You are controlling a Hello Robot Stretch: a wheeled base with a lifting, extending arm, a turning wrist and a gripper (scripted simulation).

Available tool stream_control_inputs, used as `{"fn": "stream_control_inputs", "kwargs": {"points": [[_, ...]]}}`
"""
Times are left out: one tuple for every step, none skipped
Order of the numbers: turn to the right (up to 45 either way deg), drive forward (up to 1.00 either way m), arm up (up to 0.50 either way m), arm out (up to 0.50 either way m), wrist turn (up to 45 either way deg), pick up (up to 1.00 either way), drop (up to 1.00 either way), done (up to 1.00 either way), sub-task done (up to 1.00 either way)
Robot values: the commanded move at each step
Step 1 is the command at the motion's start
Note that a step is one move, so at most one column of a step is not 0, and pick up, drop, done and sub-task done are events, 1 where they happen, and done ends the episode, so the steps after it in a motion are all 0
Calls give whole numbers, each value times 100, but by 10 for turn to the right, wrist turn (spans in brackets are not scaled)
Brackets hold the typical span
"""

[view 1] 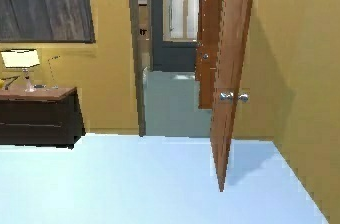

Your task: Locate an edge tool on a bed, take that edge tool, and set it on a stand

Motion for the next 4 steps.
{"fn": "stream_control_inputs", "kwargs": {"points": [[0,100,0,0,0,0,0,0,0],[0,35,0,0,0,0,0,0,0],[0,100,0,0,0,0,0,0,0],[0,100,0,0,0,0,0,0,0]]}}
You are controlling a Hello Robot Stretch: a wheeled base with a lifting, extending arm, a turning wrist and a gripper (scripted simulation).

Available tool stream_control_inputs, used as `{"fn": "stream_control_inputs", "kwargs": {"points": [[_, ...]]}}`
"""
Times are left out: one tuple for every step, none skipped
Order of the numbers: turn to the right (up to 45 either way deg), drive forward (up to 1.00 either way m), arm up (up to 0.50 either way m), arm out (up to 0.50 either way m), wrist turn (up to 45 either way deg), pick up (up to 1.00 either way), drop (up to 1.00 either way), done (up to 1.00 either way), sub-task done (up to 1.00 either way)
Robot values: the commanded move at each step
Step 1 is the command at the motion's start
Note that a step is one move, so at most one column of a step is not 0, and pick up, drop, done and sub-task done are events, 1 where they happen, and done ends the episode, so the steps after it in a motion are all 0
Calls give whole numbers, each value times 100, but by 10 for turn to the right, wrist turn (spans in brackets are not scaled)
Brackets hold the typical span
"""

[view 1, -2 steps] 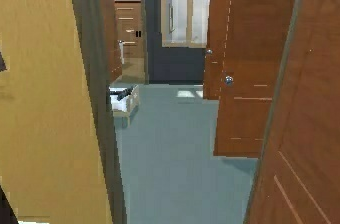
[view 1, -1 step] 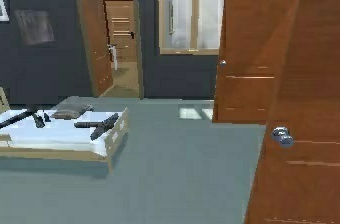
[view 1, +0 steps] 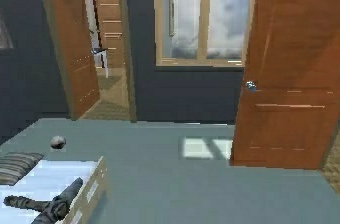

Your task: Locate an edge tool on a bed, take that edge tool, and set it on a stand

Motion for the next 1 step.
{"fn": "stream_control_inputs", "kwargs": {"points": [[60,0,0,0,0,0,0,0,0]]}}
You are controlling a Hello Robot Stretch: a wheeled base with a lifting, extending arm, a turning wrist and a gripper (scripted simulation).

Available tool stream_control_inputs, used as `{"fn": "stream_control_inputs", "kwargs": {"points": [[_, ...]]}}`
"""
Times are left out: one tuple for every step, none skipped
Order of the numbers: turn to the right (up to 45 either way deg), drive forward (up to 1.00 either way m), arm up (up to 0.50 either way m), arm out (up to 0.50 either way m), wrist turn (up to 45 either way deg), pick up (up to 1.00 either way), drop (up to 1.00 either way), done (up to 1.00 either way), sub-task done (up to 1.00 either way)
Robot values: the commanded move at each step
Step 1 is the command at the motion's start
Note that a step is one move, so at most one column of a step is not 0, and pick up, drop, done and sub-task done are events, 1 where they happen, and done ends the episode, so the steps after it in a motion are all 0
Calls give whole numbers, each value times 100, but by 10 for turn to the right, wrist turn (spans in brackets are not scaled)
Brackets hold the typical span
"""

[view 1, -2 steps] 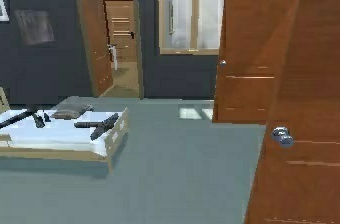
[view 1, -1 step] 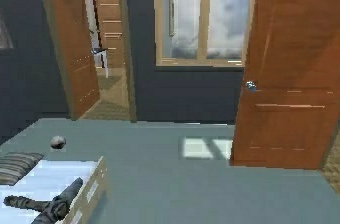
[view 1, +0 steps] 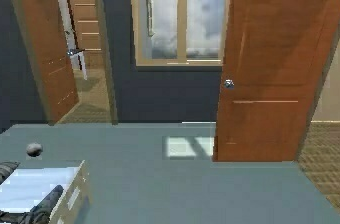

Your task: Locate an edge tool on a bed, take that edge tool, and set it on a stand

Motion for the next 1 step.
{"fn": "stream_control_inputs", "kwargs": {"points": [[0,20,0,0,0,0,0,0,0]]}}
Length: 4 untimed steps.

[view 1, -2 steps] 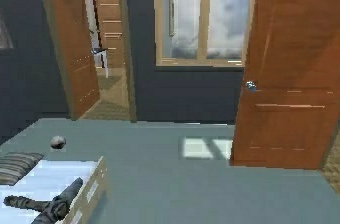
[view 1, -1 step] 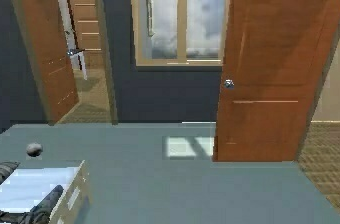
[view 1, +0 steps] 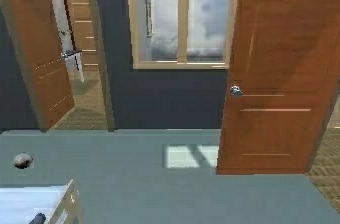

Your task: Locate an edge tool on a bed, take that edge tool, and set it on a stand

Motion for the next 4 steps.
{"fn": "stream_control_inputs", "kwargs": {"points": [[-30,0,0,0,0,0,0,0,0],[0,15,0,0,0,0,0,0,0],[-450,0,0,0,0,0,0,0,0],[-450,0,0,0,0,0,0,0,0]]}}
